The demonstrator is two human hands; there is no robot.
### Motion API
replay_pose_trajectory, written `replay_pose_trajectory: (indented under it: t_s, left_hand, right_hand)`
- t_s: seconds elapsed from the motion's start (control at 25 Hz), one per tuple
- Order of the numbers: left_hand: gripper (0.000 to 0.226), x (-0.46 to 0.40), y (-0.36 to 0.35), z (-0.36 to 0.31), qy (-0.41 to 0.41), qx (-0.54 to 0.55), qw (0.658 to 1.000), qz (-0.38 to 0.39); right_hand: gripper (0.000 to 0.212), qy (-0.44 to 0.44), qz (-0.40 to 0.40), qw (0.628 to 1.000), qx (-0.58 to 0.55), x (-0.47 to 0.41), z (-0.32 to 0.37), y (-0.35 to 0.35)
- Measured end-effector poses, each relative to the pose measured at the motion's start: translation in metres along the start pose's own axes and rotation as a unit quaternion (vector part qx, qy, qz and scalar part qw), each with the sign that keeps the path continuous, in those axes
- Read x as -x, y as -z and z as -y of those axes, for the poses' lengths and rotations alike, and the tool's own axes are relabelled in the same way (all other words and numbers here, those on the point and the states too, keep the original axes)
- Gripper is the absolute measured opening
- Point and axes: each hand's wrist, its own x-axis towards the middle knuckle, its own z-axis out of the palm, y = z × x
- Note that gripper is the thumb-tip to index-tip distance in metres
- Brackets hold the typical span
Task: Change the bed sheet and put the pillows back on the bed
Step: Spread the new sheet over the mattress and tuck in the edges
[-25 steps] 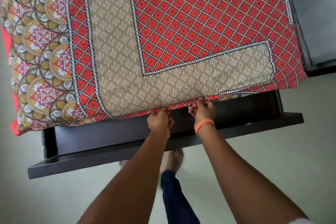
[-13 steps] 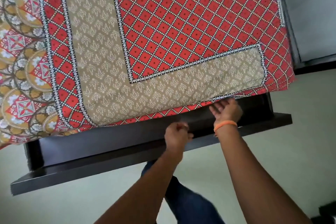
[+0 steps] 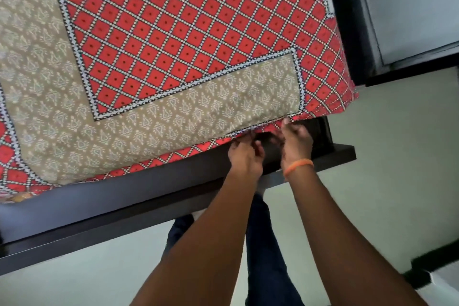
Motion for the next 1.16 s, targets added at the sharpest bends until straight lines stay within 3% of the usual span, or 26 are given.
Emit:
replay_pose_trajectory:
  t_s: [0.12,0.2,0.28,0.32,0.4,0.52,0.6,0.64,0.8,0.96,1.16]
  left_hand:
    - [0.014,-0.013,0.000,0.010,-0.067,-0.108,0.988,-0.091]
    - [0.013,-0.018,-0.014,0.015,-0.152,-0.153,0.967,-0.136]
    - [0.020,-0.017,-0.024,0.026,-0.256,-0.297,0.902,-0.180]
    - [0.022,-0.016,-0.021,0.035,-0.306,-0.405,0.842,-0.182]
    - [0.020,-0.016,-0.006,0.049,-0.395,-0.596,0.686,-0.138]
    - [0.040,-0.024,0.022,0.046,-0.473,-0.760,0.443,-0.036]
    - [0.058,-0.032,0.029,0.037,-0.466,-0.810,0.357,0.005]
    - [0.065,-0.038,0.029,0.034,-0.443,-0.827,0.345,0.015]
    - [0.067,-0.065,0.011,0.035,-0.414,-0.835,0.362,0.003]
    - [0.070,-0.082,0.018,0.028,-0.389,-0.844,0.369,0.013]
    - [0.072,-0.069,0.030,0.021,-0.361,-0.867,0.335,0.072]
  right_hand:
    - [0.025,0.115,0.062,0.966,0.224,-0.014,0.007,0.015]
    - [0.024,0.212,0.089,0.902,0.366,-0.022,0.016,0.023]
    - [0.023,0.306,0.126,0.813,0.479,-0.029,0.018,0.035]
    - [0.019,0.344,0.140,0.764,0.527,-0.033,0.017,0.040]
    - [0.011,0.382,0.169,0.685,0.597,-0.041,0.012,0.048]
    - [0.038,0.370,0.245,0.585,0.679,-0.054,-0.003,0.051]
    - [0.050,0.350,0.268,0.544,0.714,-0.062,-0.009,0.046]
    - [0.051,0.346,0.268,0.537,0.721,-0.065,-0.010,0.042]
    - [0.054,0.336,0.241,0.531,0.740,-0.066,-0.021,0.027]
    - [0.063,0.206,0.234,0.539,0.782,-0.063,-0.031,0.019]
    - [0.054,0.236,0.223,0.503,0.801,-0.023,-0.028,-0.003]
